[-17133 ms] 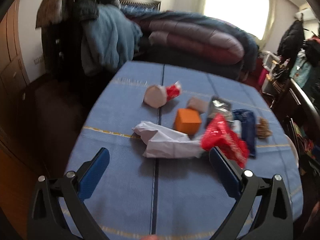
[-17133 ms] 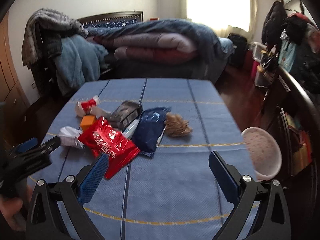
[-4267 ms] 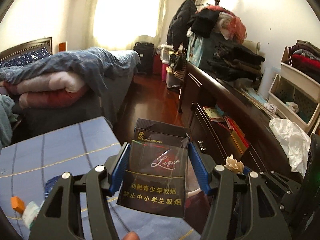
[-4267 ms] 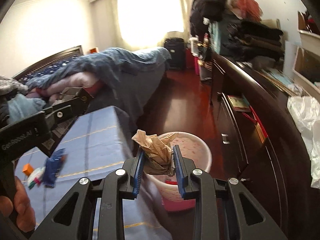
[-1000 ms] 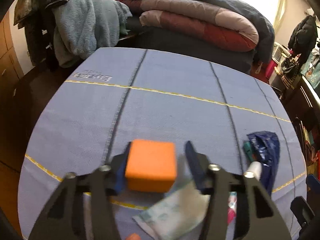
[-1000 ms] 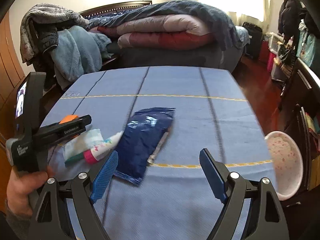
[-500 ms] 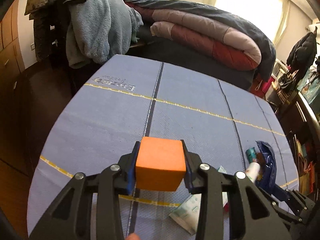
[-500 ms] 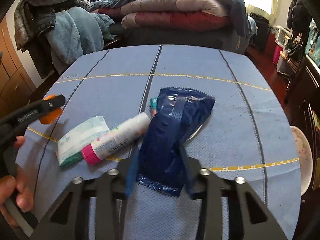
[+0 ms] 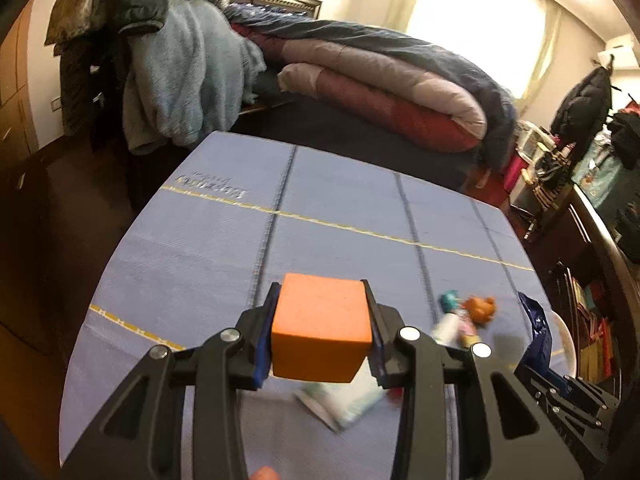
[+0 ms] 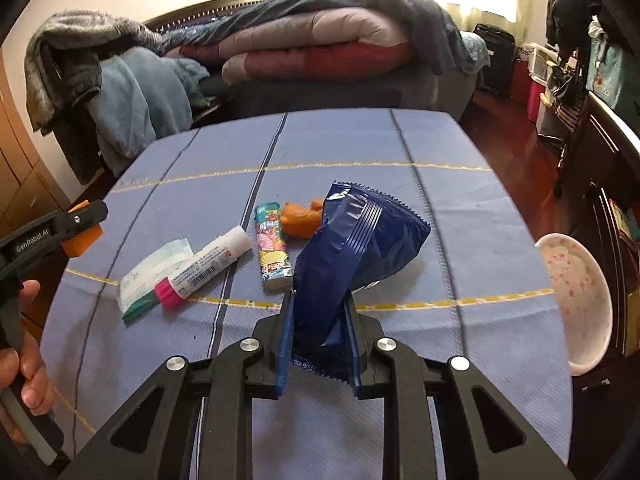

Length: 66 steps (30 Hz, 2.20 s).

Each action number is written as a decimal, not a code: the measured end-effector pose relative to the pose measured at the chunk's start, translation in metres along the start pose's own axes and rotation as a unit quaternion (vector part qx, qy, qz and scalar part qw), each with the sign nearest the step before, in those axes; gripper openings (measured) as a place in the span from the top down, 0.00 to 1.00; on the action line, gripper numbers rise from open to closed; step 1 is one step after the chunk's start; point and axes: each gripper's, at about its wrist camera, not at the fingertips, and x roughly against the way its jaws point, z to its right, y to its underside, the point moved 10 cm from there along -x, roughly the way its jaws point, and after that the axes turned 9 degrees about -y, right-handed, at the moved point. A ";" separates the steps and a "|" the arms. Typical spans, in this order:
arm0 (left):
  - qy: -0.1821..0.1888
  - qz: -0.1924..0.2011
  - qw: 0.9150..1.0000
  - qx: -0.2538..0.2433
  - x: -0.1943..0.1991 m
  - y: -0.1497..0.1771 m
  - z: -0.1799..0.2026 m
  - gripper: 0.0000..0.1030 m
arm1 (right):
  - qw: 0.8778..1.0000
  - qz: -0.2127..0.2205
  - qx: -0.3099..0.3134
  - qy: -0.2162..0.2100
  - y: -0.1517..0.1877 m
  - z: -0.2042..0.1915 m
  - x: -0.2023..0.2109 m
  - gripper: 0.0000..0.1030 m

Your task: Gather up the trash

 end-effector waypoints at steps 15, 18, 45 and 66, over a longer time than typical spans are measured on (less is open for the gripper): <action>0.089 0.057 0.990 -0.096 0.108 0.012 0.111 0.63 | 0.998 0.063 -0.001 0.006 0.006 0.014 0.097 0.78; 0.105 0.065 0.986 -0.110 0.126 0.018 0.132 0.63 | 0.997 0.075 -0.007 0.011 0.010 0.023 0.117 0.78; -0.004 -0.101 0.987 -0.127 0.059 0.163 0.030 0.26 | 0.997 0.071 0.000 -0.007 0.030 0.020 0.123 0.78; 0.033 0.017 0.990 -0.133 0.103 0.077 0.101 0.58 | 0.997 0.083 -0.006 -0.001 0.026 0.028 0.127 0.78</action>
